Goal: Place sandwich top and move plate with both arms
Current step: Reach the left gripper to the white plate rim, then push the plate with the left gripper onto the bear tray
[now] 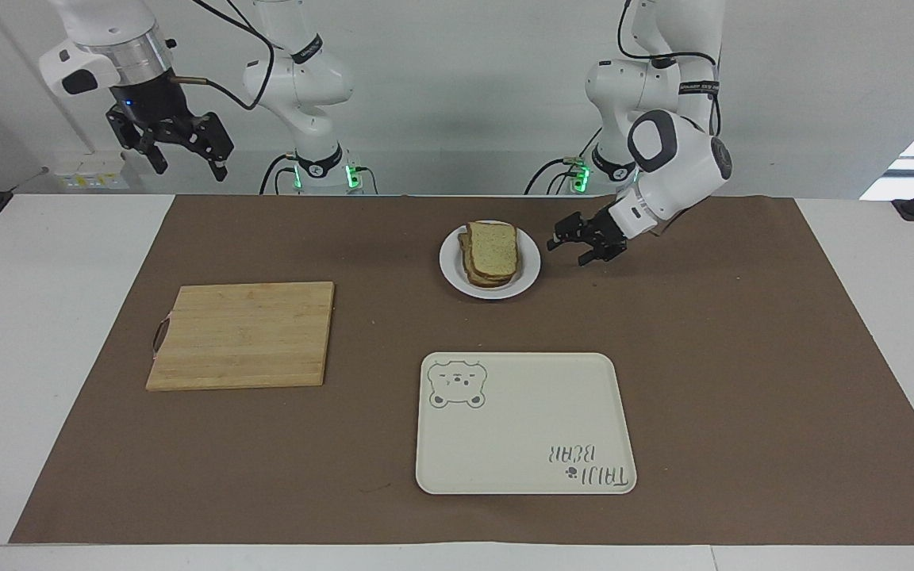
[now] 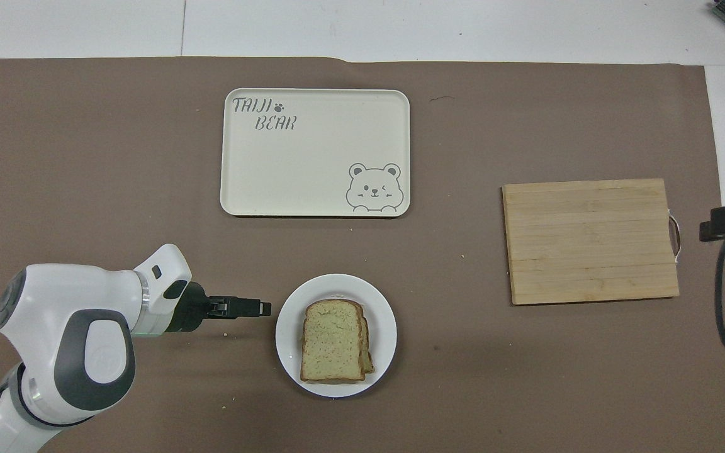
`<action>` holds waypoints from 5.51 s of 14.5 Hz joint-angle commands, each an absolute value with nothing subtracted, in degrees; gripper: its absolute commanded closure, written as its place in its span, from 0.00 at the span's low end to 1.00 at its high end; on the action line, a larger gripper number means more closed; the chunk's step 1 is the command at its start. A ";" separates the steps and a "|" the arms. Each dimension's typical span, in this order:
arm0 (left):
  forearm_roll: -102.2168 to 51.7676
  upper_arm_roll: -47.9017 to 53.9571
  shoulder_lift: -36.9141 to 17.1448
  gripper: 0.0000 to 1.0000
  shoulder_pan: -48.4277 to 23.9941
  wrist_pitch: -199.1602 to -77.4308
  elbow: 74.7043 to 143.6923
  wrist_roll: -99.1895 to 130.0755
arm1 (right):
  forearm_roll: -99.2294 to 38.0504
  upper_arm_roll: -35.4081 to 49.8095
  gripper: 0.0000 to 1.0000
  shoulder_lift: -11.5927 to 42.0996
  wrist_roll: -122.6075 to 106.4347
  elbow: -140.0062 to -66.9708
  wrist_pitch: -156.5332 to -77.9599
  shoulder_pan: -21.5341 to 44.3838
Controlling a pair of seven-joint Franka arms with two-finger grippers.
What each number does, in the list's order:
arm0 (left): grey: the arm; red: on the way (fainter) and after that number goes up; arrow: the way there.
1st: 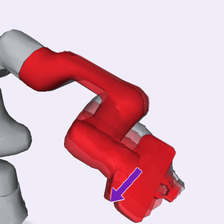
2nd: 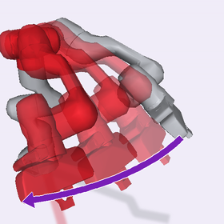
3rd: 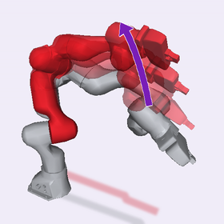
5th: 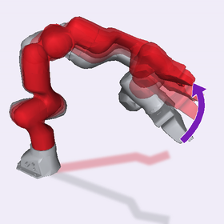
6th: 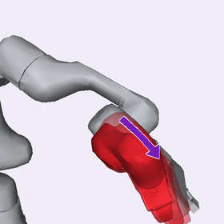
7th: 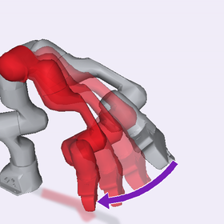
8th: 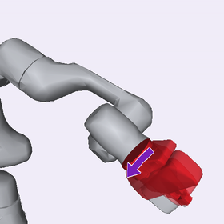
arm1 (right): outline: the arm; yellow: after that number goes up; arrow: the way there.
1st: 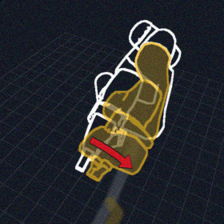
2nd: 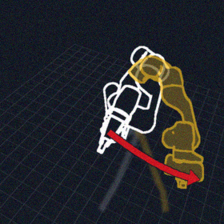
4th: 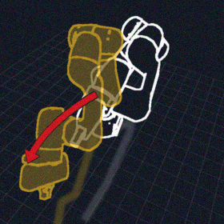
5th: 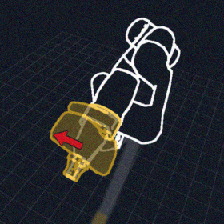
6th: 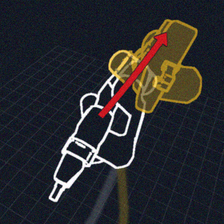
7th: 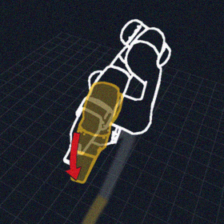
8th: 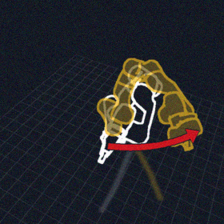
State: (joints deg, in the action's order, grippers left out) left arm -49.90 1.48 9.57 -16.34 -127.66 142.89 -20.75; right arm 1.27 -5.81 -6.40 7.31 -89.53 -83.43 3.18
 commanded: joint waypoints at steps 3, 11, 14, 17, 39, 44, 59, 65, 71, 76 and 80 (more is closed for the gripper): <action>-60.02 0.61 8.26 0.00 -18.54 -129.90 147.21 -32.16 | 0.53 -6.06 0.00 -7.38 6.24 -91.23 -82.71 2.64; -65.21 0.62 7.91 0.00 -19.69 -129.81 150.55 -36.83 | 1.49 -6.15 0.00 -6.59 1.94 -88.86 -81.74 2.46; -71.87 0.61 5.72 0.13 -22.76 -131.13 150.56 -38.92 | 0.62 -6.15 0.00 -6.68 1.93 -88.86 -81.47 2.55; -76.55 0.53 3.00 0.33 -23.73 -131.40 150.56 -44.81 | 0.53 -6.15 0.00 -7.03 2.02 -89.38 -81.47 2.55; -76.29 0.09 2.55 1.00 -16.27 -123.93 147.05 -44.30 | 0.53 -5.54 0.00 -7.12 2.20 -89.38 -81.74 3.16; -75.50 -0.09 -0.17 1.00 -12.13 -117.52 140.64 -43.68 | 0.53 -5.54 0.00 -7.12 2.20 -89.38 -81.74 3.16; -62.85 0.62 -25.11 1.00 -5.98 -105.57 100.49 -27.16 | 0.53 -5.54 0.00 -7.12 2.20 -89.38 -81.74 3.16; -61.61 1.67 -36.20 1.00 -4.66 -105.20 87.56 -27.25 | 0.53 -5.54 0.00 -7.12 2.20 -89.38 -81.74 3.16; -62.14 3.34 -39.98 1.00 -4.39 -106.78 85.61 -27.60 | 0.53 -5.54 0.00 -7.12 2.20 -89.38 -81.74 3.16; -63.72 3.34 -42.45 1.00 -4.83 -109.23 83.23 -27.69 | 0.53 -5.54 0.00 -7.12 2.20 -89.38 -81.74 3.16; -63.72 3.25 -42.36 0.01 -4.31 -109.51 83.41 -27.60 | 0.53 -5.54 0.00 -7.12 2.20 -89.38 -81.74 3.16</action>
State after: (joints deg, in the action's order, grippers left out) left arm -63.09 2.36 -41.58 -5.57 -109.59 85.00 -28.31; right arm 1.22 -5.57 -6.63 3.30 -89.52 -82.51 3.45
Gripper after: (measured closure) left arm 0.859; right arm 0.000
